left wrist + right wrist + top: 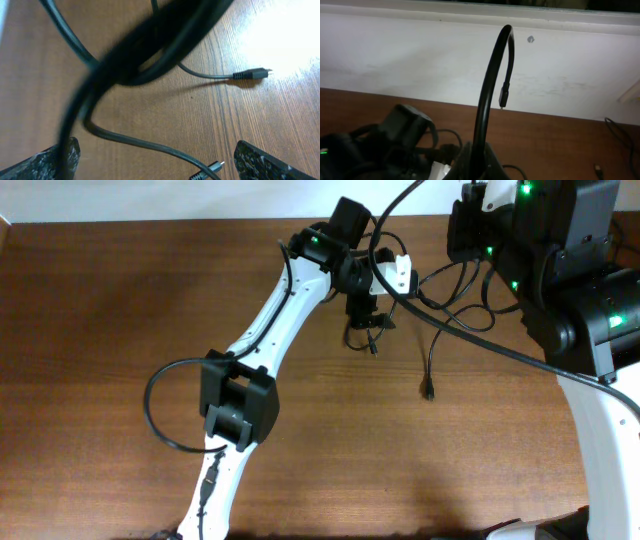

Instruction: Untangle cables

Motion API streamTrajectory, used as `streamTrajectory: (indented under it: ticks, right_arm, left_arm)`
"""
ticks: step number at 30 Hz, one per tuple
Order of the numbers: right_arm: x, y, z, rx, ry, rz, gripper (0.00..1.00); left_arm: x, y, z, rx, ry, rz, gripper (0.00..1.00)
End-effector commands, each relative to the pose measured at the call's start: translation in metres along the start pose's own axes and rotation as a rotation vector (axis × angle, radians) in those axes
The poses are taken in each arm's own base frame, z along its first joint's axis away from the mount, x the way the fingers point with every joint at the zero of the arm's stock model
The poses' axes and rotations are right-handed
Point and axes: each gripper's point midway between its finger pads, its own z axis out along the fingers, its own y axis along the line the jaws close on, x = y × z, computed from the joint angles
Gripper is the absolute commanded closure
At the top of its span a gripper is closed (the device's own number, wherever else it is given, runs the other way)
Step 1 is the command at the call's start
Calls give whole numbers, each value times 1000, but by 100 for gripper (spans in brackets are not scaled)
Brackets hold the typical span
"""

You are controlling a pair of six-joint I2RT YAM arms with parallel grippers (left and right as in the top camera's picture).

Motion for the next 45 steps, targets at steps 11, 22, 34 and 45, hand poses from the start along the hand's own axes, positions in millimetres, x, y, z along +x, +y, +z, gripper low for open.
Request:
streamTrajectory:
  ticks: [11, 22, 34, 45]
  right_arm:
    - [-8, -3, -14, 10, -33, -6, 96]
    - [-9, -3, -14, 10, -34, -7, 96]
    - [5, -64, -24, 195, 11, 113, 96]
    - [26, -262, -80, 470, -70, 519, 96]
  left_arm:
    - [20, 7, 16, -15, 54, -6, 59]
    - [37, 26, 6, -114, 188, -3, 100]
    - [45, 66, -90, -328, 199, -185, 100]
    - [157, 56, -302, -609, 232, -673, 100]
